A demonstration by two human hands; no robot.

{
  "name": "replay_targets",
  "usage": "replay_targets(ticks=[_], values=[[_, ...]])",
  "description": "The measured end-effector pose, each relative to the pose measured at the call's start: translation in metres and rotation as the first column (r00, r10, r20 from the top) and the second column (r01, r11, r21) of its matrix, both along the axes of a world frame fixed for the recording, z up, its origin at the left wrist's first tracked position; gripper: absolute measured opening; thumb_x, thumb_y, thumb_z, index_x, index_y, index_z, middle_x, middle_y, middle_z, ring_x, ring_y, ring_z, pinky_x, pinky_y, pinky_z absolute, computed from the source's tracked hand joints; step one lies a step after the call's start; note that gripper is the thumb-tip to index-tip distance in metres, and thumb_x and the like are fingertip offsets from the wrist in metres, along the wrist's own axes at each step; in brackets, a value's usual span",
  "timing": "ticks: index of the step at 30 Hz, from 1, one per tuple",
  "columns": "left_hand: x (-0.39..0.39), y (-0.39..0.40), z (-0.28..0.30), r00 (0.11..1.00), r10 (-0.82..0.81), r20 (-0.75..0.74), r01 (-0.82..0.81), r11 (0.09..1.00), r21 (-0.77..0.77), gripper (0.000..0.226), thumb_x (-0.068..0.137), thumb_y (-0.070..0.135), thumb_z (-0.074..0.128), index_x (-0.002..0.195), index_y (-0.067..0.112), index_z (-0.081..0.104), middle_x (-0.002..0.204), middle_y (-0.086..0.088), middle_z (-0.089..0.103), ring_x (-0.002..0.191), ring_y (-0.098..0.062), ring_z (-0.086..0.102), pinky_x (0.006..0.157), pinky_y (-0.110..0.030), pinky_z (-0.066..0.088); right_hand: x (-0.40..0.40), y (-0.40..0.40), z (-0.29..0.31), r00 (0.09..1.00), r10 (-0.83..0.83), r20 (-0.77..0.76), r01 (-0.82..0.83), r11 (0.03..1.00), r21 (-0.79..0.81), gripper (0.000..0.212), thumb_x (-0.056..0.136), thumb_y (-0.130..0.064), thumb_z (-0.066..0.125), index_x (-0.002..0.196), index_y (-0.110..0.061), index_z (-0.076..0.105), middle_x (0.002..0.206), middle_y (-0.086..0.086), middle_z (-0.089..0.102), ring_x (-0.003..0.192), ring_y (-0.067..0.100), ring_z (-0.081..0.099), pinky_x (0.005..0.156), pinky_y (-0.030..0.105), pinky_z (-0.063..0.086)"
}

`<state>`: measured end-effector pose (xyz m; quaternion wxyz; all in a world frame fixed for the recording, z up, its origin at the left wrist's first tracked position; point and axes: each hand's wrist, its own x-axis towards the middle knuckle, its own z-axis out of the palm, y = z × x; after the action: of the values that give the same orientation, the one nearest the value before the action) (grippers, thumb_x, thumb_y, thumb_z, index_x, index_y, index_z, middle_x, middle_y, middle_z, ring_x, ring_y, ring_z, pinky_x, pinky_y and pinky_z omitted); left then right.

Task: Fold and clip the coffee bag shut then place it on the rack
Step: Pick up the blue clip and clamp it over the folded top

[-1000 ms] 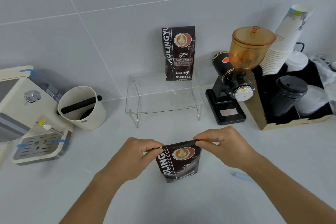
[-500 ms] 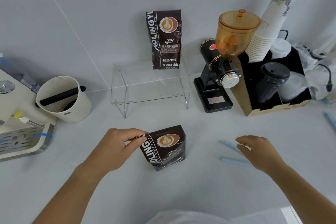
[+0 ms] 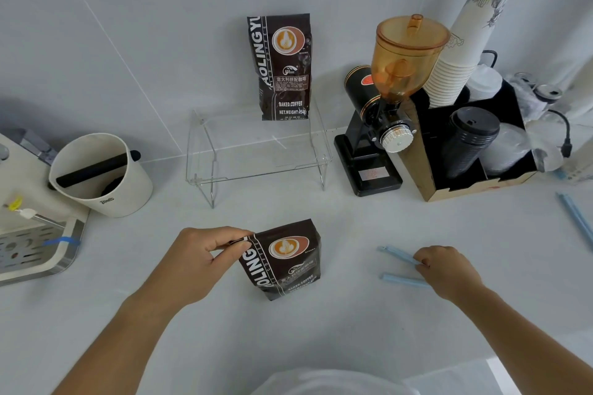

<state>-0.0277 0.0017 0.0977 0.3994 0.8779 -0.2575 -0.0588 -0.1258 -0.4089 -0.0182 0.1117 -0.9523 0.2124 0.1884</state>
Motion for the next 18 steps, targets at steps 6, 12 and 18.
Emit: replay_targets(ticks=[6,12,18], values=[[0.001,-0.002,0.002,1.000,0.003,0.013,-0.003,1.000,-0.003,0.034,0.089,0.009,0.069,0.096,0.042,0.071,0.093,0.037,0.072,0.087,0.006,0.070,0.073,-0.004,0.048,0.004,0.008,0.013,1.000,0.006,0.029,-0.007,1.000,0.020,0.033,0.087,-0.018,0.050,0.056,-0.022,0.040,0.064,0.000,0.056,0.061,0.021,0.054,0.049,0.030,0.038],[0.002,-0.003,0.003,1.000,-0.003,0.018,0.003,1.000,-0.011,0.038,0.089,0.010,0.068,0.098,0.047,0.071,0.095,0.034,0.073,0.089,0.004,0.071,0.075,-0.006,0.050,0.021,0.026,0.041,0.982,0.082,0.168,-0.094,0.993,0.065,0.039,0.087,-0.017,0.053,0.053,-0.023,0.035,0.058,-0.001,0.047,0.055,0.020,0.042,0.050,0.031,0.034],[0.003,-0.004,0.004,1.000,0.009,0.019,-0.009,0.999,-0.037,0.047,0.090,0.010,0.068,0.093,0.057,0.069,0.095,0.032,0.073,0.091,0.003,0.071,0.075,-0.007,0.051,0.040,0.046,0.086,0.915,0.140,0.378,-0.198,0.973,0.119,0.018,0.089,-0.016,0.059,0.071,-0.015,0.063,0.065,0.003,0.059,0.061,0.024,0.053,0.054,0.033,0.044]])
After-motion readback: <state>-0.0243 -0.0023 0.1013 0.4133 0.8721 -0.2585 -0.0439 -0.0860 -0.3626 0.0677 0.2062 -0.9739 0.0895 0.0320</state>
